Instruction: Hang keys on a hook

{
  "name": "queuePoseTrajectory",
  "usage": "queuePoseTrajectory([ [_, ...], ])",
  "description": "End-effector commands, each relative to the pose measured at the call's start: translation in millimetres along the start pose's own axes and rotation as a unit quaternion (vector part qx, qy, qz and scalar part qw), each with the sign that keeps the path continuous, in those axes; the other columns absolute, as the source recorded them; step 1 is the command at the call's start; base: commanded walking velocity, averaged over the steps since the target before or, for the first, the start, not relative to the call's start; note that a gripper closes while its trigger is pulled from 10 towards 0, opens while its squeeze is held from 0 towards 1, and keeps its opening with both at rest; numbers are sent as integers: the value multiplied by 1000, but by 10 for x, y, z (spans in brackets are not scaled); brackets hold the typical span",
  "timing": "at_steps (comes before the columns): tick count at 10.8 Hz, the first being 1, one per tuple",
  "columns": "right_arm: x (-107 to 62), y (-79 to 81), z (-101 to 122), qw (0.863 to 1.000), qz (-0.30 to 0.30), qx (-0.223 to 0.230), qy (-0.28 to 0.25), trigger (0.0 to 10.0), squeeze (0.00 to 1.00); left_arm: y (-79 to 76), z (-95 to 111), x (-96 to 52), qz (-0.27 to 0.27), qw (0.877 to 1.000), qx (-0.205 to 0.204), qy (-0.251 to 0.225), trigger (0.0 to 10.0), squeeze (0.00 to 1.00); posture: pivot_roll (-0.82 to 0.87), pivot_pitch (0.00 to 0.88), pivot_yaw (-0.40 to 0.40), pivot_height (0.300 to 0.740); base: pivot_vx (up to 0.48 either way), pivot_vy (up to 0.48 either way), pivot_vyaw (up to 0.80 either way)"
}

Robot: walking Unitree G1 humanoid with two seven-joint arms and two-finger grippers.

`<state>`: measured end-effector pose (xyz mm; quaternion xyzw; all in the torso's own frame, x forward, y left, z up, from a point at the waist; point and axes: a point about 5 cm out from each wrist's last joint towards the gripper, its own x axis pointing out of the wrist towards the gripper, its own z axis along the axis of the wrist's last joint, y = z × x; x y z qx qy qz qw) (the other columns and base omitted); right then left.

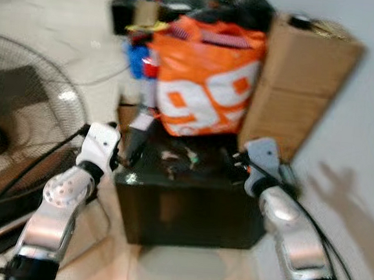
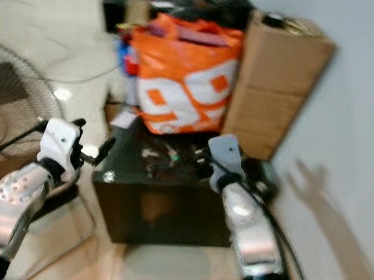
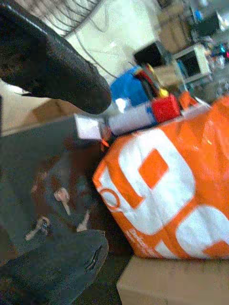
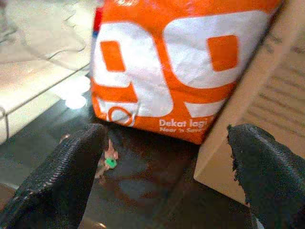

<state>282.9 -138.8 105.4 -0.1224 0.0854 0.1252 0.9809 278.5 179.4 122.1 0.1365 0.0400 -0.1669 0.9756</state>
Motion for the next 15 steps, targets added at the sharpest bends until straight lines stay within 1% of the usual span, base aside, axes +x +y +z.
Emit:
queuePoseTrajectory([
  [1,21,-1,19,1000,14,2,1,10000,1000,34,57,5,1,1000,21,-6,10000,0,30,0,-33,740,322,0,800],
  [4,59,-32,13,1000,14,3,9,10000,1000,18,53,29,0,1000,26,-2,10000,0,28,0,-46,740,321,0,0],
  [5,67,-34,8,1000,10,10,12,10000,1000,9,49,30,1,1000,24,-2,10000,0,27,0,-49,740,319,0,0],
  [8,68,-39,11,1000,10,13,14,10000,1000,-22,44,41,-3,1000,18,-2,10000,0,18,0,-49,740,319,0,0],
  [15,111,-42,21,1000,19,0,17,10000,1000,-35,47,59,-5,1000,16,-3,10000,0,19,0,-55,740,323,0,0],
])
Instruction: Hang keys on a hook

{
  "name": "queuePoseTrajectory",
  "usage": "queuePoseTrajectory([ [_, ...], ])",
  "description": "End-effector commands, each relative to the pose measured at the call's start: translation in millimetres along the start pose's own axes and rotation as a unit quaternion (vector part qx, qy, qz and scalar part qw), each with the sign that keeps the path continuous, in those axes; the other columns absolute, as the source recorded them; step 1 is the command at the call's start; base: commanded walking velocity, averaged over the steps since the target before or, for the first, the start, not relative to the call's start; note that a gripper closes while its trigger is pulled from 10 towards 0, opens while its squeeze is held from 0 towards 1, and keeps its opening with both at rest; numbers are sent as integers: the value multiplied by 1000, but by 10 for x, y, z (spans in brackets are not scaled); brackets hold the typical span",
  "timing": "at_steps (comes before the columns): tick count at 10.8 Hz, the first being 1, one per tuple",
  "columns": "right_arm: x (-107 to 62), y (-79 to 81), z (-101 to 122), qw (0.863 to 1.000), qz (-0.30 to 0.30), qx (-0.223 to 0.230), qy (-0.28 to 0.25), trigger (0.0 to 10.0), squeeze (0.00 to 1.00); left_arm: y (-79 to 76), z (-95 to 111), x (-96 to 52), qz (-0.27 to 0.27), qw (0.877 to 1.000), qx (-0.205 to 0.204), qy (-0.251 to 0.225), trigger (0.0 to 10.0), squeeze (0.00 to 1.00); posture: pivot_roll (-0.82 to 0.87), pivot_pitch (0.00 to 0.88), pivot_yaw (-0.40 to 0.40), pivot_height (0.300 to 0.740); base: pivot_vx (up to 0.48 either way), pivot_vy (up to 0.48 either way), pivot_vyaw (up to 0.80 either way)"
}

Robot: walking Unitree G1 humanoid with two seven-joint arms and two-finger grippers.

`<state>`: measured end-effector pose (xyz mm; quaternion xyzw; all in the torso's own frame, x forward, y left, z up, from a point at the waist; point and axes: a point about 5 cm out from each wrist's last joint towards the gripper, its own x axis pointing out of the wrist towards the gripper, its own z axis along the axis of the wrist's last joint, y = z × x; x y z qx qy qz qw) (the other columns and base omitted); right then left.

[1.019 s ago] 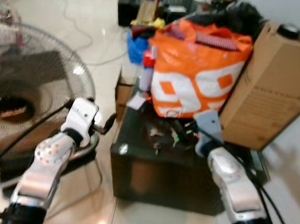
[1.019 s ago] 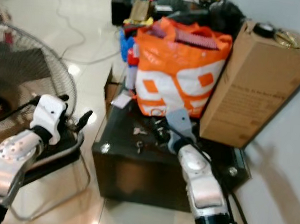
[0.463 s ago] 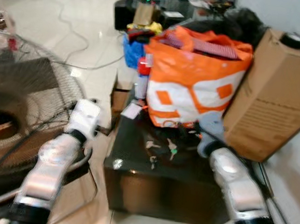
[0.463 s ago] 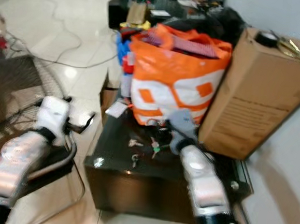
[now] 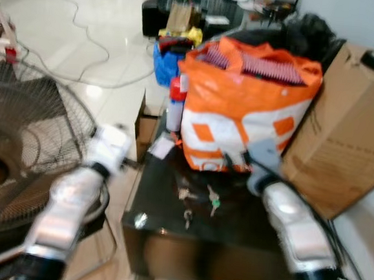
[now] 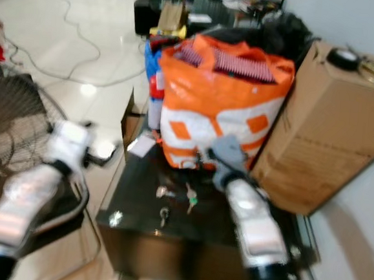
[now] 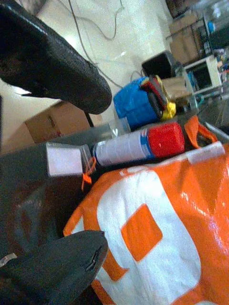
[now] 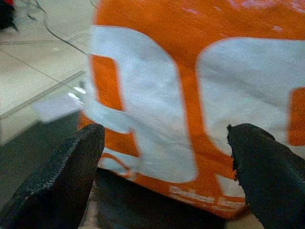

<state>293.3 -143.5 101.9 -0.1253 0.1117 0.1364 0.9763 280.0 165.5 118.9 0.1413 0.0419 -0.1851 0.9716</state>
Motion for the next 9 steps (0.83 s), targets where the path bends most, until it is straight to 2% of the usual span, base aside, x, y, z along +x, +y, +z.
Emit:
queuePoseTrajectory([
  [1,21,20,57,1000,6,-1,-8,10000,1000,96,41,-4,14,1000,11,-4,10000,0,20,0,-57,740,319,0,0],
  [4,28,23,56,1000,15,-7,-3,10000,1000,90,38,-7,13,1000,10,-4,10000,0,20,0,-59,740,311,0,0],
  [7,17,-27,-135,994,59,-49,76,10000,1000,4,-32,-17,-30,999,25,20,10000,0,13,0,-61,740,0,0,0],
  [8,5,-24,-204,989,87,-58,108,10000,1000,-30,-61,-19,-54,998,29,30,10000,0,7,0,-60,740,0,0,0],
  [9,-16,9,-271,976,130,-65,159,10000,941,-107,-119,-33,-102,993,40,47,10000,0,-18,0,-55,740,0,0,0],
])
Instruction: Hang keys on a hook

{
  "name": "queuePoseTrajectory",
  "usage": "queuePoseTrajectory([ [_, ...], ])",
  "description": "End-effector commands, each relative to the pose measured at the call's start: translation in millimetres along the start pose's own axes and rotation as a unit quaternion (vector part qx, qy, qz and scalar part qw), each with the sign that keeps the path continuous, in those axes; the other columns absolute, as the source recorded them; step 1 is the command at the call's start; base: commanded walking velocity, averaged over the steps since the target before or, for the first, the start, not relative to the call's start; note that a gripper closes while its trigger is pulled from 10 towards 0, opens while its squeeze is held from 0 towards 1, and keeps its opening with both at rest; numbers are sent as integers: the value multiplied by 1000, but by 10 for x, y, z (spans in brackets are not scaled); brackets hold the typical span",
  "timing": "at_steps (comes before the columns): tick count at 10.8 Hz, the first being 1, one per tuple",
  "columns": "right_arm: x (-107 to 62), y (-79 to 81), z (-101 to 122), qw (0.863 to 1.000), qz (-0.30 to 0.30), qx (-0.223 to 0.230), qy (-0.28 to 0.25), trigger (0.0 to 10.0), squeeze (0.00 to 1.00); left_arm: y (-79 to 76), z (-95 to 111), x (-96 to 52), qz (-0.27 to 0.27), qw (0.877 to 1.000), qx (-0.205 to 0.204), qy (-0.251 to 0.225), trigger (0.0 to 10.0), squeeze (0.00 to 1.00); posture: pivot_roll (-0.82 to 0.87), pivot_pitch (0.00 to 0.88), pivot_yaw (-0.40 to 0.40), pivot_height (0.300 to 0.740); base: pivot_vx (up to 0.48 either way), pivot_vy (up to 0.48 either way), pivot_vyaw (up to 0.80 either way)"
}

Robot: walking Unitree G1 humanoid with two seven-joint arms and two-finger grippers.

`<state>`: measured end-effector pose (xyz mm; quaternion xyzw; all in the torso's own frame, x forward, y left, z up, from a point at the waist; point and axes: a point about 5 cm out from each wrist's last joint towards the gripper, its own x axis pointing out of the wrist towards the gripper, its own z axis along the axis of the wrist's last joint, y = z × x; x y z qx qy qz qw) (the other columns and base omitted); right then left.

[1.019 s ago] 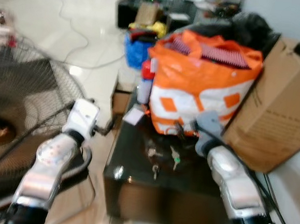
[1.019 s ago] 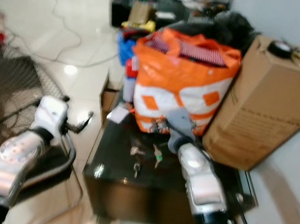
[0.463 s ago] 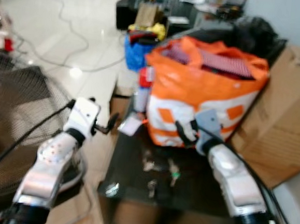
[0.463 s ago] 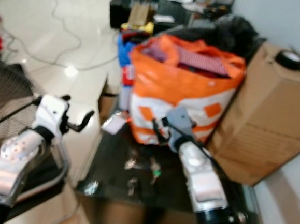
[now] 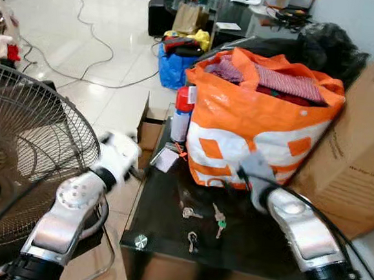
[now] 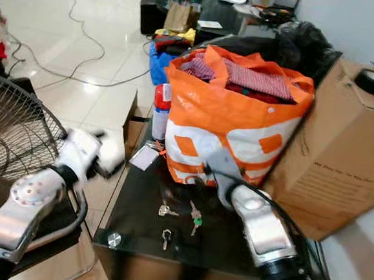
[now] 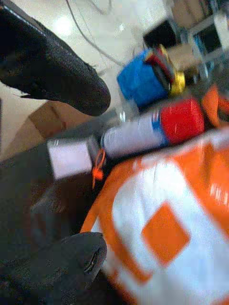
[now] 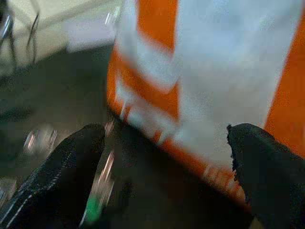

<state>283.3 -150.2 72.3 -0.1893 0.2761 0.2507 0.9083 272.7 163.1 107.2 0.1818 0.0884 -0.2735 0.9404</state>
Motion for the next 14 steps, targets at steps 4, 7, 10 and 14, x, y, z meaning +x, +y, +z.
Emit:
queuePoseTrajectory([
  [4,281,212,-34,992,68,84,69,10000,0,-277,-163,-109,-85,995,21,44,10000,0,-54,0,-106,740,0,0,0],
  [7,518,309,-143,984,28,169,43,10000,0,-411,-277,-360,-118,989,26,80,10000,0,-39,0,-131,740,0,0,0],
  [10,592,499,-422,974,20,206,92,6157,0,-513,-307,-500,-133,986,13,97,10000,0,-56,19,-127,740,0,0,0],
  [14,650,578,-470,972,17,215,93,2863,0,-536,-268,-545,-132,986,7,101,10000,0,-45,46,-134,740,0,0,0],
])
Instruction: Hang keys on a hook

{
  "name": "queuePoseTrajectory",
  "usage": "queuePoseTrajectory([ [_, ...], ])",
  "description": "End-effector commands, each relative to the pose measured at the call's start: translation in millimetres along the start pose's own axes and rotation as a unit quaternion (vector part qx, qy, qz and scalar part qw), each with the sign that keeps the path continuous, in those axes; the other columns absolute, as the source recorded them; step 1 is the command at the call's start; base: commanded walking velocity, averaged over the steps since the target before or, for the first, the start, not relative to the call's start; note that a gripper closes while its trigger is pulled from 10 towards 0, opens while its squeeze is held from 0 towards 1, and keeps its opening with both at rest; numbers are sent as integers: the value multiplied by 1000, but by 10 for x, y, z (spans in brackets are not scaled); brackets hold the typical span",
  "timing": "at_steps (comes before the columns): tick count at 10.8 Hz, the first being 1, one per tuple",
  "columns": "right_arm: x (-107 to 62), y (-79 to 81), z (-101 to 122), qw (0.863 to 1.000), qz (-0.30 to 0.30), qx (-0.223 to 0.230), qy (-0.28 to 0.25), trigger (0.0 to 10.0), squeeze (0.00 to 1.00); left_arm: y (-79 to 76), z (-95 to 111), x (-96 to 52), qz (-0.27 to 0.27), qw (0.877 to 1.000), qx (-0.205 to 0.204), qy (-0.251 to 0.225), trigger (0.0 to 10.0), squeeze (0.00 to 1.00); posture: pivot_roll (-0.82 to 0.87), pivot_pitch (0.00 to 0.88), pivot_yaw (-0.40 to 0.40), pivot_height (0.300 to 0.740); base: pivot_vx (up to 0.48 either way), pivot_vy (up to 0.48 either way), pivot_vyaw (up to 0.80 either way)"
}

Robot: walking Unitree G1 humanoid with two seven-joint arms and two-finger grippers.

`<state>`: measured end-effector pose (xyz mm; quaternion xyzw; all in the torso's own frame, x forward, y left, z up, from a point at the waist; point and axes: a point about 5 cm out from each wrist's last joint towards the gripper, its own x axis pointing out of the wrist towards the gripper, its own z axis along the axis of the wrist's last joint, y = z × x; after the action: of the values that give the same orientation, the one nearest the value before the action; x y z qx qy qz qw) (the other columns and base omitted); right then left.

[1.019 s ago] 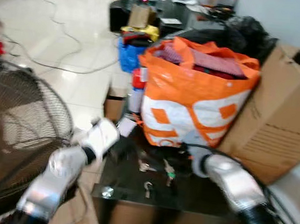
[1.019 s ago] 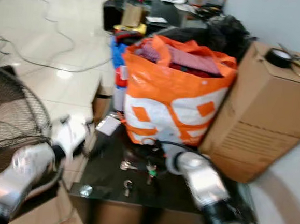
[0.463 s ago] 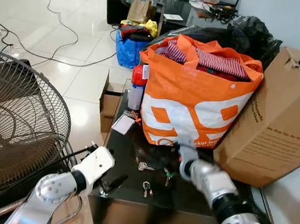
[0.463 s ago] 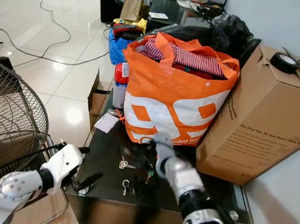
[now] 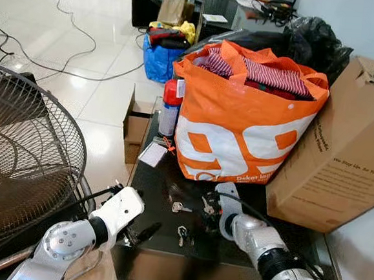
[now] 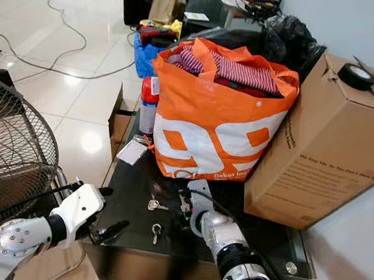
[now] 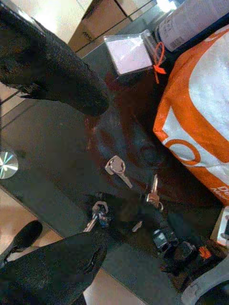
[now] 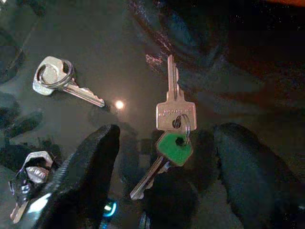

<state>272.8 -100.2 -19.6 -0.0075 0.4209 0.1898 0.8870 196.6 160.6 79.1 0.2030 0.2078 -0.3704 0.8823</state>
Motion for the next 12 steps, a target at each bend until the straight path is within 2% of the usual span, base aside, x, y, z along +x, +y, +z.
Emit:
queuePoseTrajectory([
  [1,-2,-35,78,1000,-11,-5,-13,2627,0,-20,25,-18,-5,1000,1,-2,10000,0,-43,50,-136,740,0,0,0],
  [2,10,-27,84,1000,-15,-4,-15,2431,0,-24,19,-35,-4,1000,-1,0,10000,0,-38,57,-138,740,0,0,0],
  [5,37,-2,63,1000,-21,1,-17,980,0,-42,18,-75,-4,1000,-5,5,10000,0,-27,69,-142,740,0,0,0],
  [8,40,-45,37,999,-34,3,-15,0,0,-55,17,-96,-6,1000,-6,10,10000,0,-21,74,-141,740,0,0,0],
  [12,44,-52,52,999,-33,1,-13,0,0,-38,34,-74,-9,1000,-4,9,10000,0,-27,64,-131,740,0,0,0],
])
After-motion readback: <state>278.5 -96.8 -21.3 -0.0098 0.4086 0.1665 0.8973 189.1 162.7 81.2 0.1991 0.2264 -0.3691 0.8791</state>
